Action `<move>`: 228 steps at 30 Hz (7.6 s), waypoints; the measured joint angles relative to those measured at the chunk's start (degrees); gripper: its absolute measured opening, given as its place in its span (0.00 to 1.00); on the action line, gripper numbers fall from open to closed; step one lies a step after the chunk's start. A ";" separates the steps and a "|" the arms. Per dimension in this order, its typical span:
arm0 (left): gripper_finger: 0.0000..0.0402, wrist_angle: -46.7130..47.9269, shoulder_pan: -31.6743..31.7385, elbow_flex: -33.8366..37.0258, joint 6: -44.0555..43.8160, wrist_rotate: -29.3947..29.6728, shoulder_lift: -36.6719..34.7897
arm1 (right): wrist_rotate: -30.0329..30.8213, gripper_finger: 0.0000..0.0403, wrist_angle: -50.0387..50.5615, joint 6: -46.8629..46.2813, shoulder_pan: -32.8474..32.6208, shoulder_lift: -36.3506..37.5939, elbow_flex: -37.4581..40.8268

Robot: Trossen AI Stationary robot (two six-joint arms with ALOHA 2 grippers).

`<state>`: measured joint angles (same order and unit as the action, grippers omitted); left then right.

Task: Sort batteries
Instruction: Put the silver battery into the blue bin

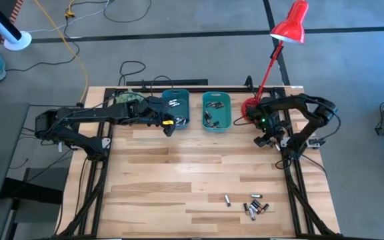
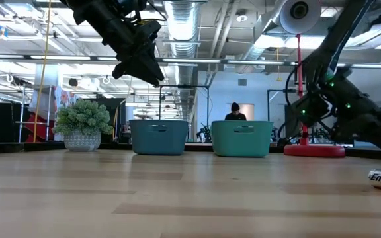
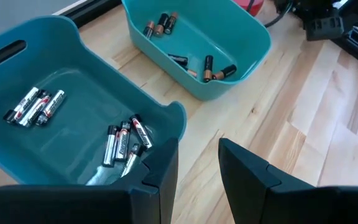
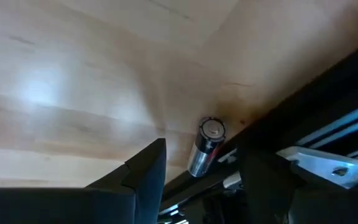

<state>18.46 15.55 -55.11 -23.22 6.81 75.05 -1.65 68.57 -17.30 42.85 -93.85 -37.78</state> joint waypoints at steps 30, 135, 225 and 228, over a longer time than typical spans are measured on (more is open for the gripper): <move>0.28 0.00 0.00 -0.02 0.49 0.11 0.00 | -2.51 0.09 -2.98 -3.62 0.04 4.12 0.64; 0.28 -11.43 -21.28 26.27 -1.96 2.58 -14.36 | -1.68 0.21 -15.16 5.20 -21.55 -46.37 -90.12; 0.28 4.94 -32.95 -65.00 34.69 -9.70 65.75 | 21.75 0.28 -10.35 -83.66 -102.55 36.31 -1.27; 0.28 5.60 -32.65 -65.02 36.45 -13.74 65.72 | 21.75 0.28 -10.39 -85.05 -103.33 36.31 -1.27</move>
<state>24.05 -17.10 -120.14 13.23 -6.93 140.77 20.10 58.19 -102.35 -60.48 -57.54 -39.05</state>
